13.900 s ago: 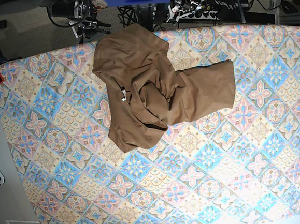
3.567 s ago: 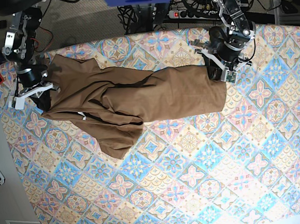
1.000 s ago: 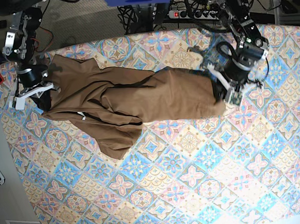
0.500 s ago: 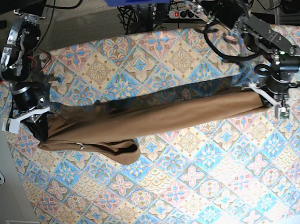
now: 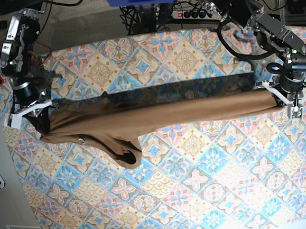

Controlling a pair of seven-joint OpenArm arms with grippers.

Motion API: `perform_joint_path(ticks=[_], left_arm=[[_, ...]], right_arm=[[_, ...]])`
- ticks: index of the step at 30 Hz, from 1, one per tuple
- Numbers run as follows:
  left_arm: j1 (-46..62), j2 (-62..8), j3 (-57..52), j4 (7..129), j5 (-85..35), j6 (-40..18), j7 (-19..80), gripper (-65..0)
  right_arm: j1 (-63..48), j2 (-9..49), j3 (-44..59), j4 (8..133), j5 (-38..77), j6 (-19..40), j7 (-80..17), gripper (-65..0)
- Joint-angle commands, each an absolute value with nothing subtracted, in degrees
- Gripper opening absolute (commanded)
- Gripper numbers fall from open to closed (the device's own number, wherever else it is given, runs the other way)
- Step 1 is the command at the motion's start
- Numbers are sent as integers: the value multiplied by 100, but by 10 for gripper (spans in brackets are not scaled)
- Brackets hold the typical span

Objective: Layout the t-shirt on the table in an organized manner, then fold the t-shirt properly
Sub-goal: 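Lift the shirt and pull both grippers apart to stretch it, then lower the stretched shirt onto the table and open the right gripper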

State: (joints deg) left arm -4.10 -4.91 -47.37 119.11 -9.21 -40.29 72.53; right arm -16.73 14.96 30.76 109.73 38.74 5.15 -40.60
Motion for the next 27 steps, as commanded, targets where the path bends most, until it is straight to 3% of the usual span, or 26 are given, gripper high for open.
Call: perform_joint_path(ticks=[1, 10, 15, 21, 25, 27], left_arm=[[-497, -558, -4734, 11978, -884, -4000, 7152, -650], [-655, -725, -4040, 10888, -840, -4000, 7143, -650], [-857, -725, -4013, 10079, -462, -4000, 6730, -650], [-831, -497, -4013, 9974, 303, -4000, 6149, -650], [-804, -470, -4013, 9974, 620, -4000, 6114, -520], [-769, -470, -4013, 9974, 620, -4000, 6132, -480]], right_arm=[[-1455, 1587, 3090, 11011, 3890, 514, -3802, -650], [-602, 1596, 1938, 9938, 3846, 514, -3811, -650], [-110, 1587, 1622, 9279, 3116, 514, -3811, -650], [312, 1587, 1534, 9156, 2563, 514, -3811, -650], [295, 1587, 1534, 9174, 2554, 514, -3820, -650], [295, 1587, 1534, 9200, 2554, 514, -3820, -560]])
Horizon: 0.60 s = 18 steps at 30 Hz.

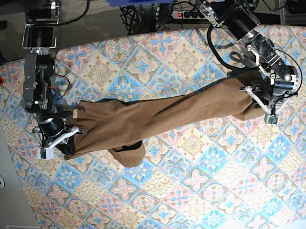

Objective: Layout the t-shirt on the table in an organized manner, then fold the t-shirt properly
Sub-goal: 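Lower the stretched shirt onto the table and open the right gripper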

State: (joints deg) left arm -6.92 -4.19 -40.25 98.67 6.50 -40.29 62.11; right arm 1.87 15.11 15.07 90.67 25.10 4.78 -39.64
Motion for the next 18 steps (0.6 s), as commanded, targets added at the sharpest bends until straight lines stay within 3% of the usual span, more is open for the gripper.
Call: perform_joint_path(ticks=[1, 3, 6, 11, 18], left_arm=[[-708, -470, -4013, 9982, 602, -4000, 6114, -467], [-646, -488, -4013, 10026, 585, -4000, 6114, -449], [-585, -479, -4031, 10167, 585, -4000, 6114, -439], [-321, -365, -4031, 10835, 558, -4000, 6114, -437], [-66, -356, -4031, 11160, 558, -4000, 6114, -440]], right_arm=[[295, 1587, 1534, 9262, 2554, 514, -3820, -513], [295, 1587, 1534, 9508, 2554, 514, -3820, -430], [215, 1587, 1596, 9859, 2554, 514, -3820, -365], [-497, 1578, 2070, 10457, 2554, 514, -3811, -362], [-1086, 1147, 2167, 10123, 2563, 523, -3767, -362]])
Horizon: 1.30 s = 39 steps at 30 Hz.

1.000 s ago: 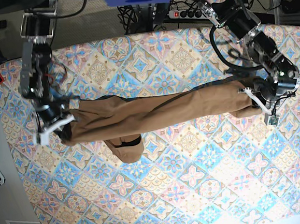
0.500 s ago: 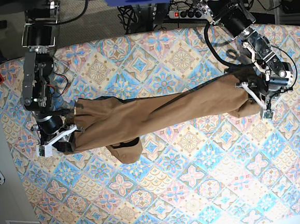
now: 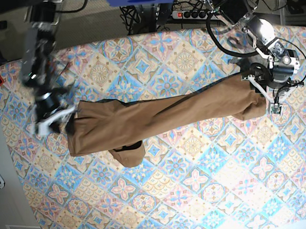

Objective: Layout the t-shirt on the table in an organized manner, then fold the t-shirt properly
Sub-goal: 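Lower the stretched shirt onto the table and open the right gripper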

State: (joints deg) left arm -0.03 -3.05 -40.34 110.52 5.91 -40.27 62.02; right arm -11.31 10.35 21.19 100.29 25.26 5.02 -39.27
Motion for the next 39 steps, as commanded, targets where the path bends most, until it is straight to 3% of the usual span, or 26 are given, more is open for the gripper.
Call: perform_joint_path(ticks=[1, 3, 7, 18, 29, 32, 36, 39], left_arm=[[-57, -356, -4040, 11160, 558, -4000, 6114, -440], [48, -356, -4040, 11160, 558, -4000, 6105, -440], [48, -356, -4040, 11160, 558, -4000, 6105, -441], [48, -365, -4048, 11160, 558, -4000, 6105, -441], [57, -356, -4048, 11160, 558, -4000, 6105, -441], [57, -356, -4048, 11160, 558, -4000, 6105, -441], [127, -356, -4048, 11160, 558, -4000, 6105, -441], [136, -356, -4048, 11160, 558, -4000, 6105, -441]], right_arm=[[-1130, 1103, 2132, 10070, 2563, 532, -3767, -362], [-1218, 954, 2123, 9947, 2563, 620, -3767, -362], [-1235, 629, 2185, 9560, 2563, 1367, -3767, -362], [-1200, 620, 2185, 8558, 2563, 1367, -3758, -362], [-1191, 620, 1631, 8444, 2545, 1367, -3767, -364], [-1191, 629, 1174, 8444, 2536, 1367, -3767, -428], [-1218, 646, 1024, 8453, 2536, 1367, -3802, -628], [-1244, 646, 1051, 8523, 2536, 1367, -3802, -650]])
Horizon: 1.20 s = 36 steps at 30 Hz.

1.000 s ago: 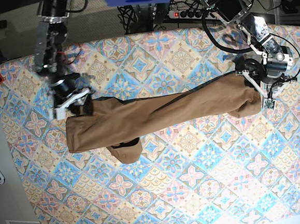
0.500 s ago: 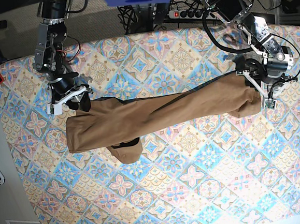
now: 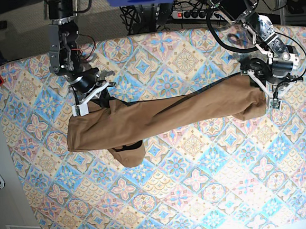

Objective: Layout the t-shirt on the table in an organized manner, then fold the t-shirt properly
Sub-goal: 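Lower the stretched shirt onto the table and open the right gripper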

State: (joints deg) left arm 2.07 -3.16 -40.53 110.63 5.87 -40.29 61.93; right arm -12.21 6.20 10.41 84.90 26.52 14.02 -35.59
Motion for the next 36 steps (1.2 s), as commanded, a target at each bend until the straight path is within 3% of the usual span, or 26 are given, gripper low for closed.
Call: perform_joint_path(ticks=[1, 12, 22, 26, 28, 36], left_arm=[[136, -356, -4048, 11160, 558, -4000, 6105, -441], [330, -356, -4040, 11160, 549, -4000, 6105, -442], [453, -356, -4040, 11160, 198, -4000, 6105, -442], [453, -356, -4040, 11160, 198, -4000, 6105, -442], [488, -356, -4040, 11160, 198, -4000, 6105, -442], [488, -356, -4040, 11160, 198, -4000, 6105, -442]], right_arm=[[-1244, 655, 1130, 8576, 2536, 1367, -3802, -650], [-2290, 655, 2185, 10712, 2527, 1367, -3802, -650], [-2352, 655, 2018, 10756, 2519, 1367, -4040, -645], [-2325, 655, 1719, 10756, 1771, 1367, -4690, -436], [-2325, 655, 1543, 10756, 1279, 1367, -4752, -369], [-2316, 655, 1490, 10730, 602, 1367, -4611, -353]])
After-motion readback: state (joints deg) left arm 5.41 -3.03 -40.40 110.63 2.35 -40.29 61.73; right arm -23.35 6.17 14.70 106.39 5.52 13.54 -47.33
